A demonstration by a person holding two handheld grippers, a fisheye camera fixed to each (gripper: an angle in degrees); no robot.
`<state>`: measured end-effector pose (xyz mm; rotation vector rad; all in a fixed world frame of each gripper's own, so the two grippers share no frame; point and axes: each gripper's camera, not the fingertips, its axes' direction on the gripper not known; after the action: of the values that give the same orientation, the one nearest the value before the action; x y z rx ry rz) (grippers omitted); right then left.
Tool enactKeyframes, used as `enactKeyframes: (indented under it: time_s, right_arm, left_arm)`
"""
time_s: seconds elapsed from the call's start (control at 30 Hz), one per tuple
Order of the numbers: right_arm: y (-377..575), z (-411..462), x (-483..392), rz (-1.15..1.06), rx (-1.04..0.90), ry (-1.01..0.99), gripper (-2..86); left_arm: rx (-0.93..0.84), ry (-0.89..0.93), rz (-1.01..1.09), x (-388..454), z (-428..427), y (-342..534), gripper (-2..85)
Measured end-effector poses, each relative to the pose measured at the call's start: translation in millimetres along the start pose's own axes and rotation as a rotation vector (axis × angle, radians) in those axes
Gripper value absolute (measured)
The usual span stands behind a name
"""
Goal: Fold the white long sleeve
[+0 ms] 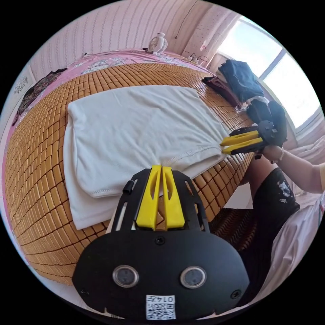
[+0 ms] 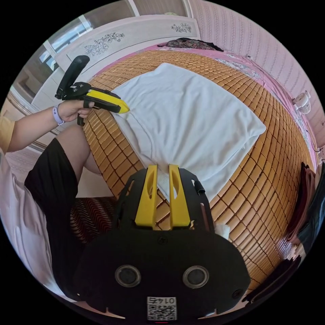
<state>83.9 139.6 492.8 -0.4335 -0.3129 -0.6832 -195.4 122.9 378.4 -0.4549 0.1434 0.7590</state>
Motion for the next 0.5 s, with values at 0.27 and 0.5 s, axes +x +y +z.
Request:
enactKeyframes:
  time_s: [0.27, 0.5]
  right_arm:
    - [1, 5, -34, -0.046, -0.029, -0.027, 6.4]
    - [-9, -24, -37, -0.097, -0.037, -0.056, 6.1]
  left_arm:
    - [-0.039, 0.031, -0.008, 29, 8, 28, -1.0]
    - [0.038, -0.052, 0.036, 65, -15, 47, -0.8]
